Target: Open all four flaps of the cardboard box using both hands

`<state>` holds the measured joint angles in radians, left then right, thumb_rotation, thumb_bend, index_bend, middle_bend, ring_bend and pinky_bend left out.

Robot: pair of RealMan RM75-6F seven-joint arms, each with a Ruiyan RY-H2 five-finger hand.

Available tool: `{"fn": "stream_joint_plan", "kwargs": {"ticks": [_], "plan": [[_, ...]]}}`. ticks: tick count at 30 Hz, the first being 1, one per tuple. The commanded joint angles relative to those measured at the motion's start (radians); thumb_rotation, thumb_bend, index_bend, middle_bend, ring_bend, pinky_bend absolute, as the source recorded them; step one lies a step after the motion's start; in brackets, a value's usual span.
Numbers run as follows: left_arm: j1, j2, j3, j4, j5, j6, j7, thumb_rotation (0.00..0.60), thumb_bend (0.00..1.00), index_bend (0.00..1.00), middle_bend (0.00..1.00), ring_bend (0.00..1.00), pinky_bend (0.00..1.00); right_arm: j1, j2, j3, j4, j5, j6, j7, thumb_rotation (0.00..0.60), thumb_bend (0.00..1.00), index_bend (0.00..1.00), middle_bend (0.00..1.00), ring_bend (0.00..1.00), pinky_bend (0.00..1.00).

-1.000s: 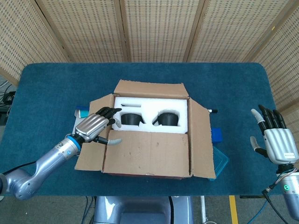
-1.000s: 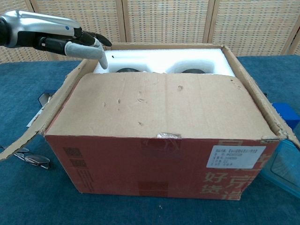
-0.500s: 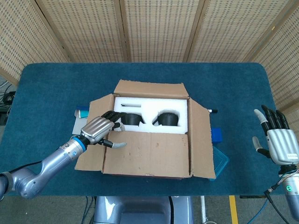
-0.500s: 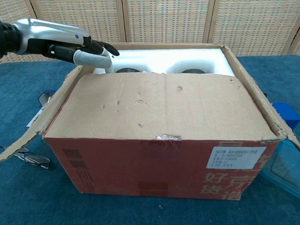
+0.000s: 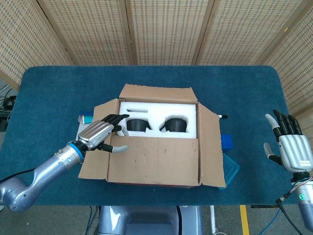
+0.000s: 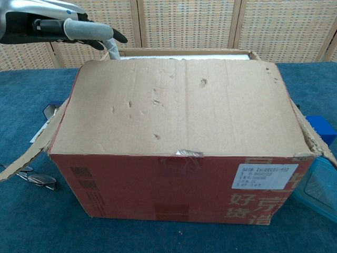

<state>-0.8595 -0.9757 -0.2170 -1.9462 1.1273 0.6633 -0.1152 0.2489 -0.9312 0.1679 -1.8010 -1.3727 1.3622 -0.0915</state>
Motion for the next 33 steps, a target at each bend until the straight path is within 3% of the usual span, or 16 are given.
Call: {"fn": "stream_joint_plan", "kwargs": {"ticks": [1, 10, 17, 22, 26, 33], "plan": [[0.027, 0.05, -0.033, -0.03, 0.055, -0.022, -0.116, 0.116, 0.17, 0.39, 0.0, 0.0, 0.0, 0.001, 0.0, 0.001, -0.002, 0.0, 0.0, -0.003, 0.6, 0.47, 0.02, 0.0, 0.0, 0.0], [0.069, 0.162, -0.087, -0.08, 0.265, -0.069, -0.452, 0.114, 0.18, 0.39, 0.0, 0.0, 0.0, 0.006, -0.001, 0.002, -0.015, 0.001, -0.005, -0.022, 0.6, 0.47, 0.02, 0.0, 0.0, 0.0], [0.07, 0.245, -0.072, -0.105, 0.475, -0.048, -0.753, 0.104, 0.17, 0.39, 0.0, 0.0, 0.0, 0.008, 0.002, 0.005, -0.024, 0.003, -0.004, -0.03, 0.6, 0.47, 0.02, 0.0, 0.0, 0.0], [0.041, 0.302, -0.02, -0.113, 0.64, -0.006, -0.984, 0.102, 0.17, 0.38, 0.0, 0.0, 0.0, 0.008, 0.004, 0.005, -0.029, 0.003, -0.002, -0.034, 0.6, 0.47, 0.02, 0.0, 0.0, 0.0], [0.0, 0.345, 0.055, -0.103, 0.798, 0.075, -1.212, 0.099, 0.17, 0.38, 0.0, 0.0, 0.0, 0.008, 0.006, 0.005, -0.035, 0.001, -0.001, -0.041, 0.6, 0.47, 0.02, 0.0, 0.0, 0.0], [-0.068, 0.38, 0.162, -0.037, 0.993, 0.207, -1.45, 0.099, 0.17, 0.38, 0.0, 0.0, 0.0, 0.007, 0.01, 0.006, -0.047, 0.0, 0.004, -0.05, 0.6, 0.47, 0.02, 0.0, 0.0, 0.0]]}}
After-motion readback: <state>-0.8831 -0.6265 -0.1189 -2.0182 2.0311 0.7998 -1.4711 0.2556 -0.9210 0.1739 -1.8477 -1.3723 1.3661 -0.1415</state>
